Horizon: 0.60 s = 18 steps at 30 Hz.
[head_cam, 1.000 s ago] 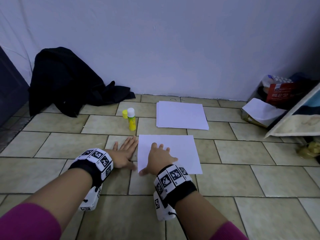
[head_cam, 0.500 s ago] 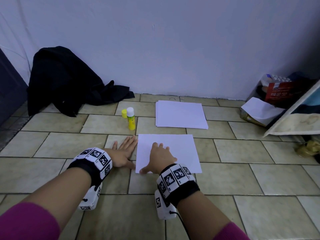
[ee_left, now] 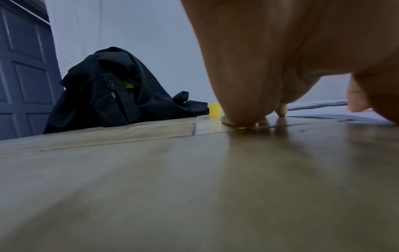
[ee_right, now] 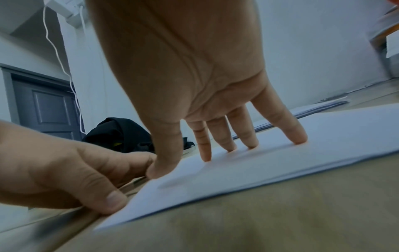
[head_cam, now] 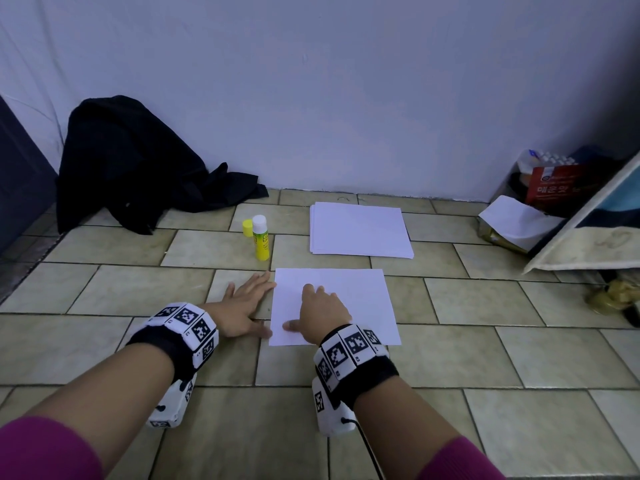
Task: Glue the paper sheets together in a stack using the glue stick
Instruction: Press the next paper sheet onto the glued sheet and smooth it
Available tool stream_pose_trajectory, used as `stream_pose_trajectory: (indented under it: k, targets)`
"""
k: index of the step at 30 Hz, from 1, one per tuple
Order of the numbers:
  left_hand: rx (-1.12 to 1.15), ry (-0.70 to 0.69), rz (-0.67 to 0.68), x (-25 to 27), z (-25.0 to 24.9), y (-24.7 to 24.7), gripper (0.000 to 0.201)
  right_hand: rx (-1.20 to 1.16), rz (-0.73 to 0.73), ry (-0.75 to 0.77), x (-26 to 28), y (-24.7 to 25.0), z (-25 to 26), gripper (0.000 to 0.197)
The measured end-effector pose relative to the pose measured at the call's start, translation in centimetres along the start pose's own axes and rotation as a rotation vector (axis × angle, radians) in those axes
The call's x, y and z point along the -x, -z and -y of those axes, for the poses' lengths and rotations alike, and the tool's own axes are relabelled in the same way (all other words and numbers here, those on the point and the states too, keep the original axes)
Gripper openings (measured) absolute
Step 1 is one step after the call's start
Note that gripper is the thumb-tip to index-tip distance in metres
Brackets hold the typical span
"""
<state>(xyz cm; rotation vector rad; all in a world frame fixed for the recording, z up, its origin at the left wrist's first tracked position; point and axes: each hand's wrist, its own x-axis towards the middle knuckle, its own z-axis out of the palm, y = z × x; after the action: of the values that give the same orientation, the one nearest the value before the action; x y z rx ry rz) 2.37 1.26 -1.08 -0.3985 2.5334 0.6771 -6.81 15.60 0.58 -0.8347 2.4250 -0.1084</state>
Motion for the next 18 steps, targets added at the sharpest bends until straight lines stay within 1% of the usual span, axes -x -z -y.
stream_pose_trajectory:
  k: [2, 4, 6, 8, 10, 12, 14, 18]
  targets:
    - [0.014, 0.012, -0.001, -0.1, -0.1, 0.1, 0.098, 0.001, -0.018, 0.013, -0.2, -0.1, -0.2, 0.059]
    - [-0.001, 0.035, 0.008, -0.1, -0.4, 0.2, 0.096, 0.019, -0.032, 0.019, -0.2, -0.4, -0.4, 0.053]
    - [-0.021, 0.062, 0.000, -0.2, -1.1, 0.4, 0.090, 0.015, -0.030, 0.010, -0.2, -0.6, -0.4, 0.054]
    - [-0.014, 0.082, -0.050, -0.2, -2.1, 0.6, 0.087, -0.015, 0.000, -0.004, -0.2, -0.9, -0.2, 0.062]
    - [-0.041, 0.087, -0.090, -0.3, -2.8, 0.6, 0.095, -0.019, 0.027, -0.003, -0.1, -1.0, 0.0, 0.069]
    - [-0.144, 0.097, -0.064, -0.4, -3.3, 0.5, 0.104, -0.037, 0.032, -0.010, -0.1, -1.0, 0.0, 0.073]
    - [-0.250, 0.122, -0.006, -0.4, -3.4, 0.5, 0.102, -0.040, 0.030, -0.012, 0.0, -0.8, 0.0, 0.075]
    - [-0.285, 0.154, 0.026, -0.5, -3.5, 0.6, 0.101, 0.046, 0.027, -0.025, 0.7, -0.3, 0.4, 0.072]
